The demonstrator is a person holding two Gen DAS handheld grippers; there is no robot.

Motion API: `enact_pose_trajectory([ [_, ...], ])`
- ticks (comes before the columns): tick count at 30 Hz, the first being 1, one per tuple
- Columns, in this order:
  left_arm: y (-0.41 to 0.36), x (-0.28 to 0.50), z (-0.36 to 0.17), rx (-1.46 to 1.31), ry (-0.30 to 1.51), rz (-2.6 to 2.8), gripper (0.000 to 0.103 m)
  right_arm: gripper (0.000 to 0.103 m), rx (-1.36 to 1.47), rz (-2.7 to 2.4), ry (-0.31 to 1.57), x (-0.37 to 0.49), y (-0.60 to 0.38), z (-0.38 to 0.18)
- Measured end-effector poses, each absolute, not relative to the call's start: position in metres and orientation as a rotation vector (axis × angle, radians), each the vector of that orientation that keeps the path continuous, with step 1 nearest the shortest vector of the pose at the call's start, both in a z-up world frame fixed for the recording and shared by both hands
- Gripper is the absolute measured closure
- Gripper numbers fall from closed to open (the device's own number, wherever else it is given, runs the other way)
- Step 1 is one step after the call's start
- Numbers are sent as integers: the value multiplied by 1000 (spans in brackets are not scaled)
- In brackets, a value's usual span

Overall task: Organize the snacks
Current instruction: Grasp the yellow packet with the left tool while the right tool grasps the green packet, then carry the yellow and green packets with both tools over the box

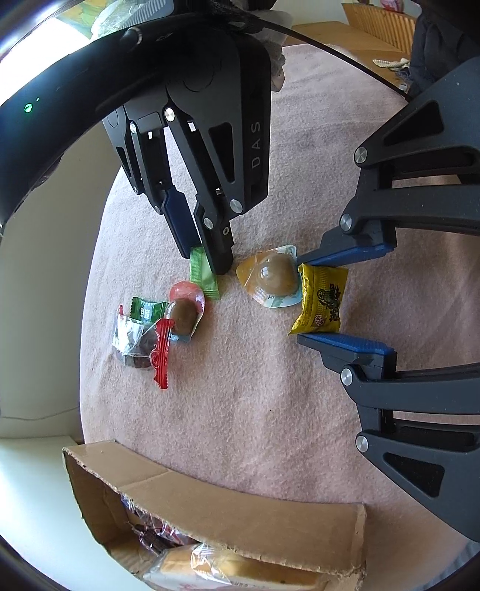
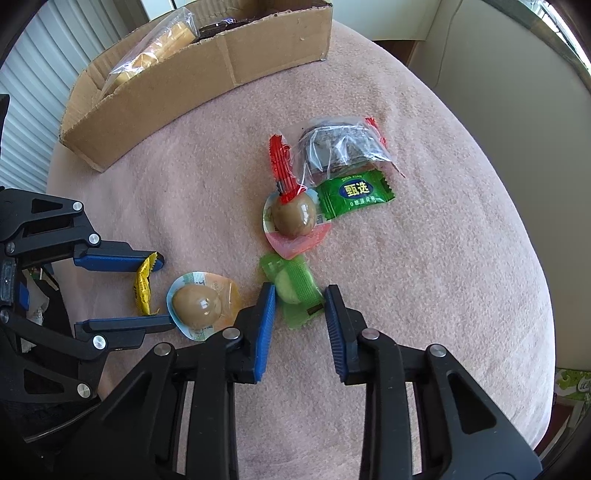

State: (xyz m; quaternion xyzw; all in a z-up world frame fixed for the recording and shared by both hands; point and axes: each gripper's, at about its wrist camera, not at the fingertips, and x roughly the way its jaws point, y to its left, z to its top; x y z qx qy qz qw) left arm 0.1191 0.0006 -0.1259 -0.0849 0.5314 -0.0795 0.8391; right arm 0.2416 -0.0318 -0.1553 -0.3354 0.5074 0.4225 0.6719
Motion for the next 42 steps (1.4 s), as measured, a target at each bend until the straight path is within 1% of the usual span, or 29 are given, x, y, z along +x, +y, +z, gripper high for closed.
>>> enact_pose_trajectory([
  [8,4,102,-120,-187,1134,-180,71,78,-716,946,1155,241,-43,-147],
  [28,47,109,-77,-213,1087,-187,71,79,-625,852,1180,249,-57,-95],
  [32,51,114,-67,-218,1082,-179,71,79,-608,838,1177,252,-54,-85],
  [42,94,124,-63,-230,1058,-123,71,79,-588,846,1140,257,-23,-60],
])
